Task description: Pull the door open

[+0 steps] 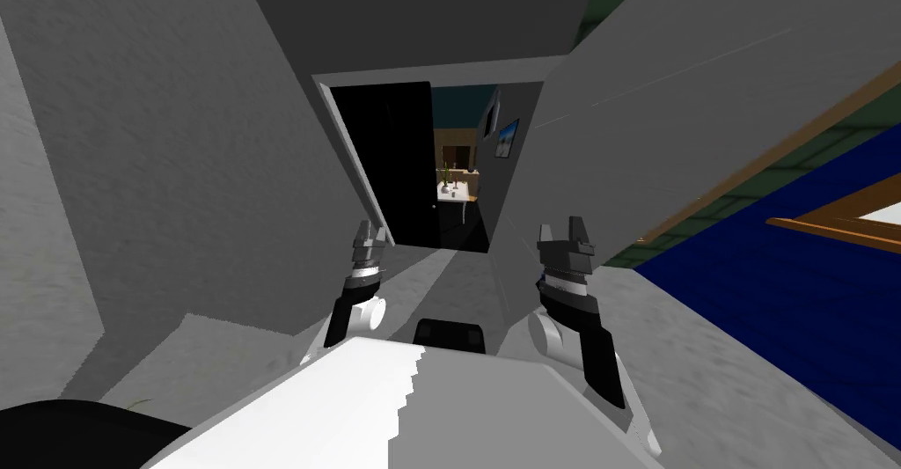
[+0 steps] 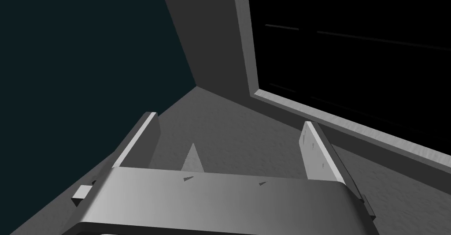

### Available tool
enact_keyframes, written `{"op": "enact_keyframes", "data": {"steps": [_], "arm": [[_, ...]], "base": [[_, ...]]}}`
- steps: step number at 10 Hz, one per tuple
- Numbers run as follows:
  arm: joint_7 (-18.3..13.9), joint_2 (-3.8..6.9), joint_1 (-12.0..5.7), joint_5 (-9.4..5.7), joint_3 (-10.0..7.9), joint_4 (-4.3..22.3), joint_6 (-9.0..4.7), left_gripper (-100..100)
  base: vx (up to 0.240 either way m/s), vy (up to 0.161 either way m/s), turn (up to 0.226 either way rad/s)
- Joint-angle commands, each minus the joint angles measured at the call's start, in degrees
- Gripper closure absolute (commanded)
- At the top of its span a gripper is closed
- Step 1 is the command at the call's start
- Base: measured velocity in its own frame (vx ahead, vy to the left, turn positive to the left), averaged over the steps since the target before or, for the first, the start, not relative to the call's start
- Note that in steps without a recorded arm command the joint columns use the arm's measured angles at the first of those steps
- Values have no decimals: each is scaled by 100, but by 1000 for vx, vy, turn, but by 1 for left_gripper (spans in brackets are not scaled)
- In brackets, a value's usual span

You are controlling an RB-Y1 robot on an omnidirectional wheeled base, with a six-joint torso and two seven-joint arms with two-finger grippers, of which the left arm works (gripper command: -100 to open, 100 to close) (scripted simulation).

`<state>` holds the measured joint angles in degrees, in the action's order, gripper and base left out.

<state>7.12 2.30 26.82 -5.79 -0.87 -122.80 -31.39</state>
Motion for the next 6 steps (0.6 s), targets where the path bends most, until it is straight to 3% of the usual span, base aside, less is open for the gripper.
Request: {"op": "enact_keyframes", "data": {"steps": [1, 4, 6], "arm": [[-51, 58, -2, -8, 4, 185, -59, -100], [-143, 159, -115, -20, 0, 669, -152, -100], [-179, 192, -158, -24, -1, 858, -188, -100]], "base": [[166, 18, -37], [187, -1, -43], [128, 23, -30]]}}
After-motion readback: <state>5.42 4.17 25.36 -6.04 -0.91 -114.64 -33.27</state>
